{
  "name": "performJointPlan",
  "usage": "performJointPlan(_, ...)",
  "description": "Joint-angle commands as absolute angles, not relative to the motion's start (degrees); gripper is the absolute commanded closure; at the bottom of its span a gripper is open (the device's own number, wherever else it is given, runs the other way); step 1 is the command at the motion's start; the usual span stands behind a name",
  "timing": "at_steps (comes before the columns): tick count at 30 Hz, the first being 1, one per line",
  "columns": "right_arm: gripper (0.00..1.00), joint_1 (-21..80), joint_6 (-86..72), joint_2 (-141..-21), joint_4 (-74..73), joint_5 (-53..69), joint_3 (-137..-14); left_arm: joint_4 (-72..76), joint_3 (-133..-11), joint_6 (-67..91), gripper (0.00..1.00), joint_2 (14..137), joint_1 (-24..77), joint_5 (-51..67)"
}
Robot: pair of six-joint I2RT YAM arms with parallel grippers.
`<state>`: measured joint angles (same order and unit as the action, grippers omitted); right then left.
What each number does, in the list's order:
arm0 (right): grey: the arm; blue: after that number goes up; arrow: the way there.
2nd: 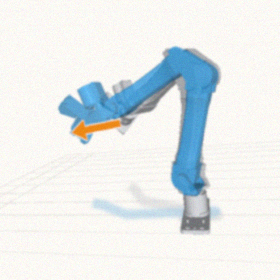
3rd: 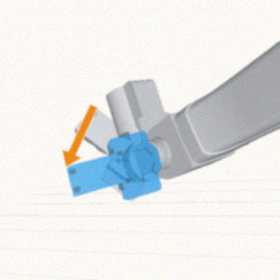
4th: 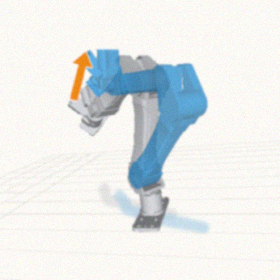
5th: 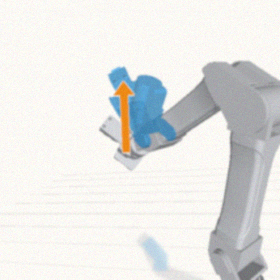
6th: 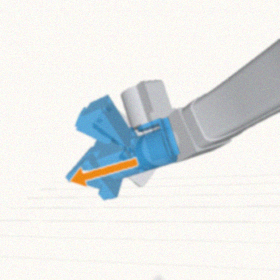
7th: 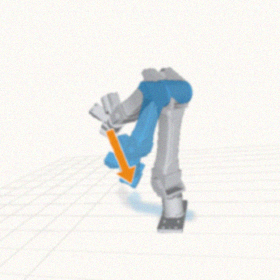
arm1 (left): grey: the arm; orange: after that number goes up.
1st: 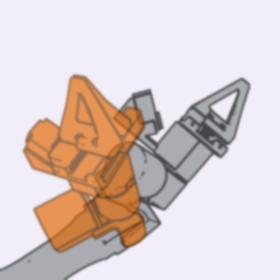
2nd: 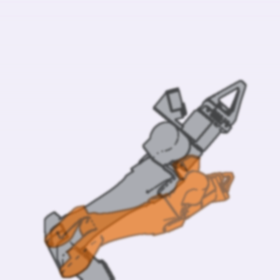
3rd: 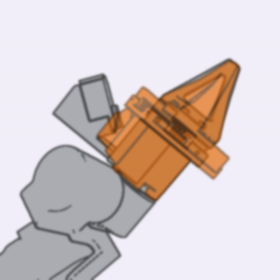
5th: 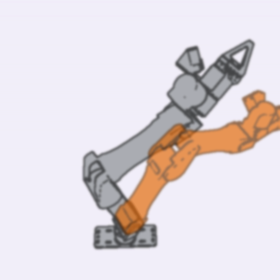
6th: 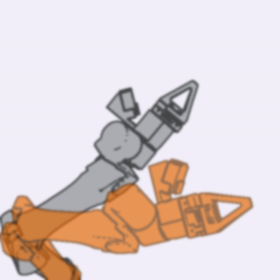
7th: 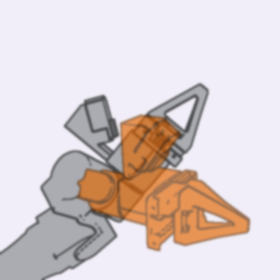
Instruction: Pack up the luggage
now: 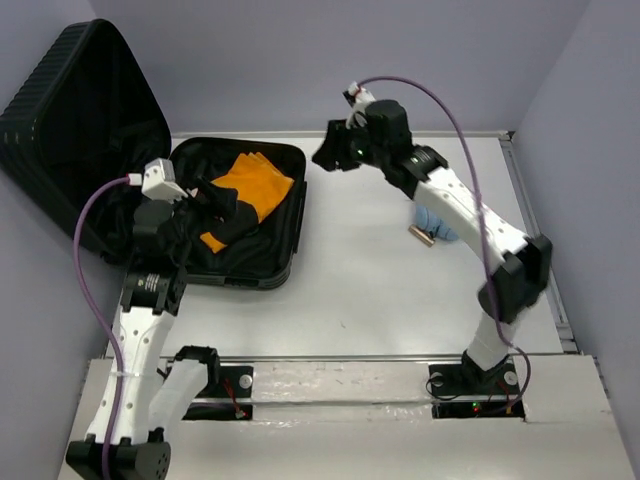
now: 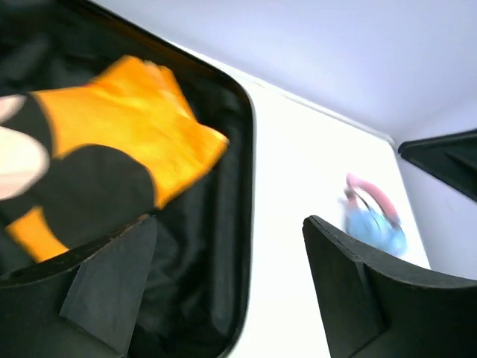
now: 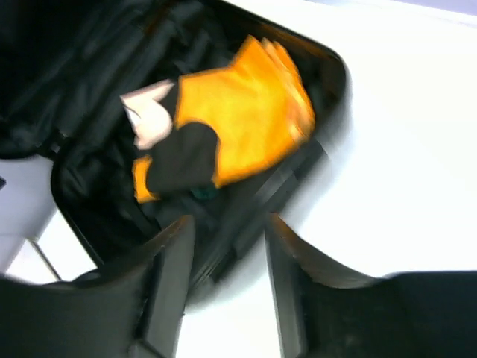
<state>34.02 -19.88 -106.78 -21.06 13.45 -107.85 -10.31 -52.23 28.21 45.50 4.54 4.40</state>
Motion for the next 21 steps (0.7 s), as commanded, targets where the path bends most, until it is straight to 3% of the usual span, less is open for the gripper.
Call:
performJointPlan(1,0.64,32.9,-13.5,-90.8,-21.9,-5.1,-86.5,-4.8,-43.5,24.3,0.1,39.4,7.9,19.8)
performJointPlan(4,0.63,28.4,-16.4,-82.5,-22.1,-7.4,-68.0,-2.6,-38.6,22.8,0.06,36.1,9.0,28.8)
performJointPlan(8,0.51,23.7,-18.1,-79.9,-23.3,-13.0,-55.7,-2.7,-37.6,21.0,0.04,34.5,9.8,34.4)
performJointPlan(21,0.29,16.9,-24.3,-83.8,-25.5,-21.8,-61.3,-3.3,-36.2,21.3,0.01,30.8,11.2,35.0)
